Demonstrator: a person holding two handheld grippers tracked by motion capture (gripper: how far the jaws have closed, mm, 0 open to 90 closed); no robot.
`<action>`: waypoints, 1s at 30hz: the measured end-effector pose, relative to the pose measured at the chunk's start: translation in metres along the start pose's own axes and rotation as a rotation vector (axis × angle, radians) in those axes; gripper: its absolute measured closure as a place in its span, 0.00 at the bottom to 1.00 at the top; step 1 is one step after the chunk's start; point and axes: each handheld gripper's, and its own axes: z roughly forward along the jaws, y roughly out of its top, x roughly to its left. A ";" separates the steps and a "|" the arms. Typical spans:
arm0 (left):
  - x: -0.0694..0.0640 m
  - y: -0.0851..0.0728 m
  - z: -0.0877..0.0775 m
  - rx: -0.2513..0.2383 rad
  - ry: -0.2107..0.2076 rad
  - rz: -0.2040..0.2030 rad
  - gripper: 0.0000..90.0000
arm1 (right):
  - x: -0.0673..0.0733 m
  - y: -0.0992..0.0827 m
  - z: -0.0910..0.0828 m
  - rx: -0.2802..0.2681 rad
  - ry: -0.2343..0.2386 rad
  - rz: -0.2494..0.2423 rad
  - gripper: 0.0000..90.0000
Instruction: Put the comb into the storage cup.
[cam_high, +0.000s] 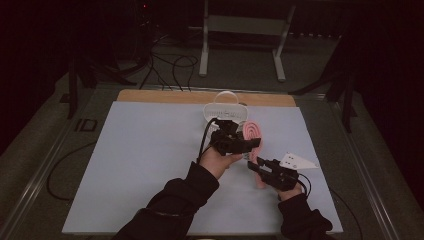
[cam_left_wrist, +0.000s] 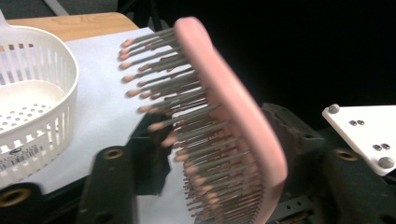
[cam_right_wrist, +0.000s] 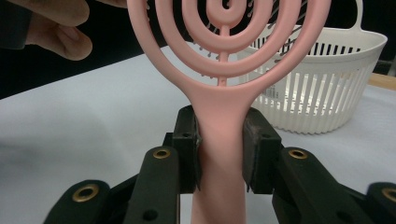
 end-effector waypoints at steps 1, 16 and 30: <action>0.000 0.000 0.000 0.002 0.002 0.000 0.53 | 0.000 0.000 0.000 0.000 -0.001 -0.002 0.78; -0.002 -0.002 0.002 -0.024 -0.032 -0.024 0.70 | 0.000 0.001 0.001 0.012 -0.026 -0.015 0.78; -0.011 0.003 0.001 -0.047 -0.035 0.025 0.72 | 0.001 0.004 -0.002 -0.029 -0.036 0.011 0.76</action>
